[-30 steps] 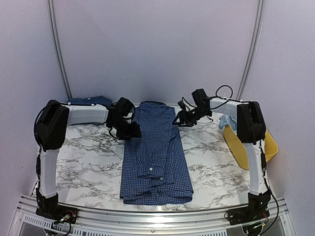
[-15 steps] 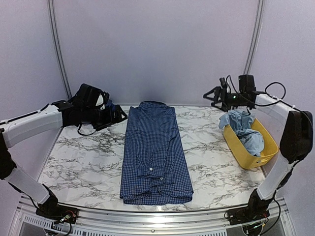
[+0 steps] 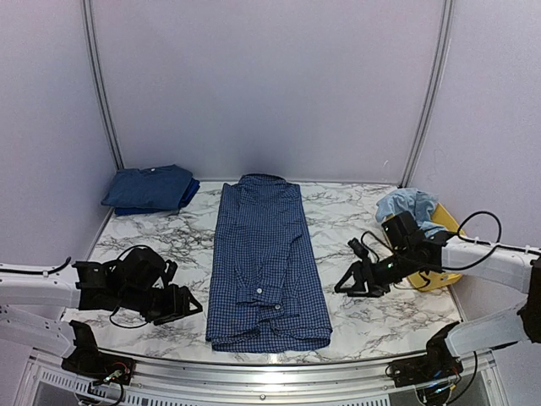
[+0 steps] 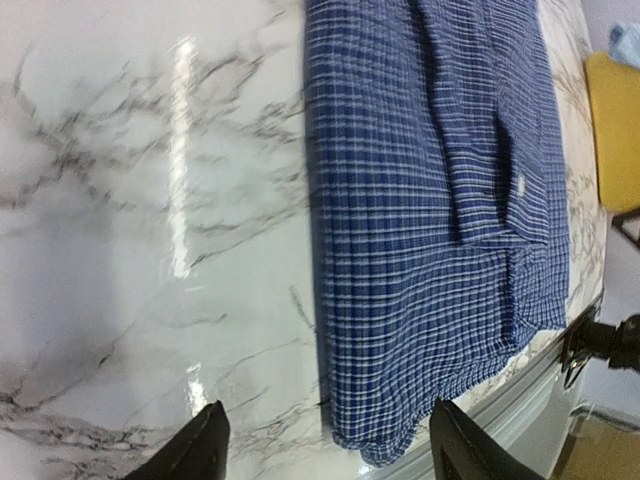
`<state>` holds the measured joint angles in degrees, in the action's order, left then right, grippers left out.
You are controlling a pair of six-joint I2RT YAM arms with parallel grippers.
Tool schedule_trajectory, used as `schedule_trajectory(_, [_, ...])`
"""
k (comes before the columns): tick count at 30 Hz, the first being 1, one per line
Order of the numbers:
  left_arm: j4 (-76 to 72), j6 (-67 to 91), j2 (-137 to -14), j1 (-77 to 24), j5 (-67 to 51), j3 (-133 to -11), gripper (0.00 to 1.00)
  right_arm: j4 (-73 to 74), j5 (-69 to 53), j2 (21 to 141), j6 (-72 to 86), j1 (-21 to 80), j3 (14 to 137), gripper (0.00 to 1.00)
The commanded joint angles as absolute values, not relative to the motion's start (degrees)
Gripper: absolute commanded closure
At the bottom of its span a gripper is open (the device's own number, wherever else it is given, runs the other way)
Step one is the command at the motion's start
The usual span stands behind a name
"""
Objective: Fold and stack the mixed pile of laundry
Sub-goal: Pick up the rectangle-folded T-shirt from the center of the board.
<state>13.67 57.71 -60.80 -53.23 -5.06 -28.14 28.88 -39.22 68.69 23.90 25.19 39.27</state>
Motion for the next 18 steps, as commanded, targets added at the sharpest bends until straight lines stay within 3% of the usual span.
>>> schedule_trajectory(1, [9.2,65.8,-57.9,-56.1,-2.5,-23.8,0.36,26.8,-34.9,68.5,27.7,29.3,33.1,0.4])
schedule_trajectory(13, [-9.8,72.1,-67.1,-63.7,-0.4,-17.7,0.44,6.9,-38.5,69.4,38.0,33.3,21.9,0.47])
schedule_trajectory(18, [-10.7,71.5,-72.3,-65.8,-0.3,-20.0,0.49,2.2,-38.0,72.9,40.3,36.4,21.3,0.5])
